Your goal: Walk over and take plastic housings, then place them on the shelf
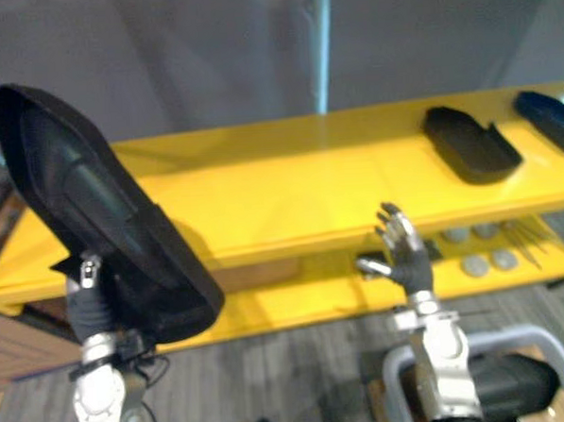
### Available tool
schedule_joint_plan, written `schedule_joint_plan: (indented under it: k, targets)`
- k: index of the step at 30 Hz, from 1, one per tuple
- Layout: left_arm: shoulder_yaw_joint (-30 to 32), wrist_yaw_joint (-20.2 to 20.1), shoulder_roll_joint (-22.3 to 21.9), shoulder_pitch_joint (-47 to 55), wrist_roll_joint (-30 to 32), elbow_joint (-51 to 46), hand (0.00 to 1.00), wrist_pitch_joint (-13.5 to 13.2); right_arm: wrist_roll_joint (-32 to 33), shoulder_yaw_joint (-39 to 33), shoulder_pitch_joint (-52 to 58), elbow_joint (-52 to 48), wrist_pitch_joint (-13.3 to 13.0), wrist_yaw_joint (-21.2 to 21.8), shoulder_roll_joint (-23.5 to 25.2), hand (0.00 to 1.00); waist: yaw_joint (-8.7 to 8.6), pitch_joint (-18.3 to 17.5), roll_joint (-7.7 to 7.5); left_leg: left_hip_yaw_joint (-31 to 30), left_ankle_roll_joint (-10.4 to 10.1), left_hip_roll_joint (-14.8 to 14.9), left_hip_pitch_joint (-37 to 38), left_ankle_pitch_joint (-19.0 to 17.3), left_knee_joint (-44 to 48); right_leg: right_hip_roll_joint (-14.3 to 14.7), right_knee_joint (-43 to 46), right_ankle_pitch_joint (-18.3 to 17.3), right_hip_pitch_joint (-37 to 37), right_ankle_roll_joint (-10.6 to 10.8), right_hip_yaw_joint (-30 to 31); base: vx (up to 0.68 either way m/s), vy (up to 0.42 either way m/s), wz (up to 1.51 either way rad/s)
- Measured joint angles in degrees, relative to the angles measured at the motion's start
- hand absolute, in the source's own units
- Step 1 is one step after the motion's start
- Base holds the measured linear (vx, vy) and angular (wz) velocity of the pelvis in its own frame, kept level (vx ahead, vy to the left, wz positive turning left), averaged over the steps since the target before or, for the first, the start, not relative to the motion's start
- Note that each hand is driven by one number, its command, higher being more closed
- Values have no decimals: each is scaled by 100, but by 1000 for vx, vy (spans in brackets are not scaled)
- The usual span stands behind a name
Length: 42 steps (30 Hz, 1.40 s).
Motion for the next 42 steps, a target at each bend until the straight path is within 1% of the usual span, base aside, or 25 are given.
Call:
schedule_joint_plan:
  k: [4,5,6,7,11,13,15,16,17,19,21,22,23,24,25,27,28,29,30,31,34,36,40,41,42]
  targets:
    - [117,-20,9,9,2,189,100,8,-151,-7,-143,1,-120,-364,271,0,53,73,-137,32,139,-250,183,92,-257,-210,0,7,13,18,50,-14,143,2]
    - [160,-102,9,22,0,208,100,7,-195,-20,-164,2,-255,-569,349,0,54,87,-171,122,198,-331,285,138,-448,-295,-5,9,-4,24,108,-39,78,-17]
    - [169,-164,12,21,1,204,100,6,-214,-25,-172,2,-296,-644,388,0,55,91,-176,164,203,-359,332,142,-531,-323,-7,16,-16,39,157,-60,122,-31]
    - [172,-323,42,-2,6,199,100,7,-240,-24,-163,-2,-357,-859,508,0,5,91,-182,287,213,-434,442,147,-687,-405,21,-12,-66,35,219,-53,107,-32]
    - [169,-645,277,-109,141,95,100,52,-507,-13,-19,-63,-401,-1210,816,0,-60,74,-209,639,258,-453,531,135,-854,-466,80,25,-308,32,536,-16,90,-49]
    - [177,-749,517,-246,231,50,100,143,-829,-11,42,-157,-400,-1381,935,0,-189,40,-239,908,296,-379,542,156,-930,-385,-134,306,-389,159,679,38,52,-62]
    - [167,-784,616,-417,238,39,100,267,-917,-49,170,-493,-399,-1447,936,0,-207,39,-238,1127,317,-295,534,170,-930,-278,-398,568,-394,234,736,65,20,-66]
    - [160,-793,668,-561,233,41,100,402,-910,-97,302,-756,-399,-1428,935,0,-313,38,-240,1187,316,-256,535,173,-936,-232,-498,668,-385,272,775,82,12,-47]
    - [160,-795,681,-636,226,41,100,477,-908,-125,372,-865,-400,-1413,935,0,-359,37,-240,1219,313,-239,542,174,-946,-212,-517,687,-387,275,787,71,-2,-25]
    - [94,-775,677,-926,158,96,100,830,-759,-196,693,-1180,-399,-1193,936,0,-536,27,-233,1295,268,-199,622,222,-1078,-148,-582,751,-387,261,818,58,-10,-21]
    - [54,-756,676,-1086,113,304,100,1054,-602,-171,969,-1297,-356,-965,950,0,-626,6,-197,1435,229,-130,769,270,-1220,-58,-591,805,-385,231,927,49,-12,-31]
    - [40,-695,679,-1163,96,438,100,1198,-524,-131,1121,-1396,-263,-794,985,0,-657,-12,-184,1495,218,-94,821,277,-1242,-21,-594,814,-372,228,987,43,-17,-39]
    - [27,-600,678,-1267,78,645,100,1334,-494,-93,1281,-1481,-210,-635,1002,0,-683,-43,-170,1566,208,-69,877,283,-1271,9,-597,814,-363,228,1018,34,-29,-30]
    - [28,-500,687,-1371,-32,878,100,1470,-426,-35,1415,-1577,-126,-493,1004,0,-751,-97,-145,1589,180,-59,913,302,-1323,28,-608,814,-365,228,1026,31,-31,-25]
    - [50,-271,698,-1617,-117,1376,100,1681,-313,58,1580,-1680,-12,-299,1001,0,-857,-125,-99,1641,163,-34,959,313,-1347,51,-609,812,-353,226,1091,23,-30,-20]
    - [92,-14,800,-1971,-210,2093,100,1844,-265,146,1720,-1680,113,-90,977,0,-970,-151,-47,1754,152,-26,974,317,-1348,61,-611,793,-393,207,1179,-10,-19,-25]
    - [95,61,892,-2106,-321,2347,100,1898,-210,192,1760,-1679,167,-7,971,0,-1014,-147,-35,1789,146,-28,981,319,-1350,60,-616,776,-398,192,1209,-55,-17,-40]
    - [164,155,1111,-2359,-483,2851,100,1972,-90,342,1875,-1680,282,132,957,0,-1112,-143,-25,1918,107,-33,1054,324,-1398,68,-625,731,-407,186,1319,-52,-12,-35]
    - [179,190,1196,-2455,-550,3007,100,2007,-53,389,1937,-1681,308,194,955,0,-1138,-148,-16,1967,92,-32,1056,323,-1425,73,-631,714,-407,185,1343,-101,-23,-39]
    - [187,254,1338,-2668,-700,3251,100,2057,-5,488,2064,-1695,418,294,939,0,-1219,-145,19,2028,20,-12,1063,277,-1450,99,-635,700,-420,187,1408,-99,-29,-24]
    - [334,303,1672,-3307,-954,3890,100,2086,97,699,2335,-1699,619,483,783,0,-1397,-173,199,2288,-12,45,1045,279,-1522,164,-580,690,-602,172,1567,-49,-18,-27]
    - [346,301,1892,-3709,-1161,4351,100,2111,88,878,2428,-1699,657,565,727,0,-1466,-170,303,2360,-55,74,1044,320,-1522,199,-569,696,-646,179,1627,0,-21,-23]
    - [337,257,2101,-4418,-1476,4921,100,2163,52,1298,2492,-1699,665,577,624,0,-1589,-168,414,2513,-57,131,1029,410,-1522,275,-479,670,-811,137,1772,48,-30,-16]
    - [319,255,2100,-4520,-1486,5013,100,2194,52,1349,2494,-1699,670,570,615,0,-1615,-160,427,2511,-56,132,1031,416,-1525,278,-479,666,-818,131,1772,61,-27,-6]
    - [304,251,2100,-4667,-1555,5160,100,2322,51,1454,2495,-1699,713,562,586,0,-1686,-147,452,2517,-57,137,1035,419,-1526,286,-473,652,-821,108,1775,51,-21,0]
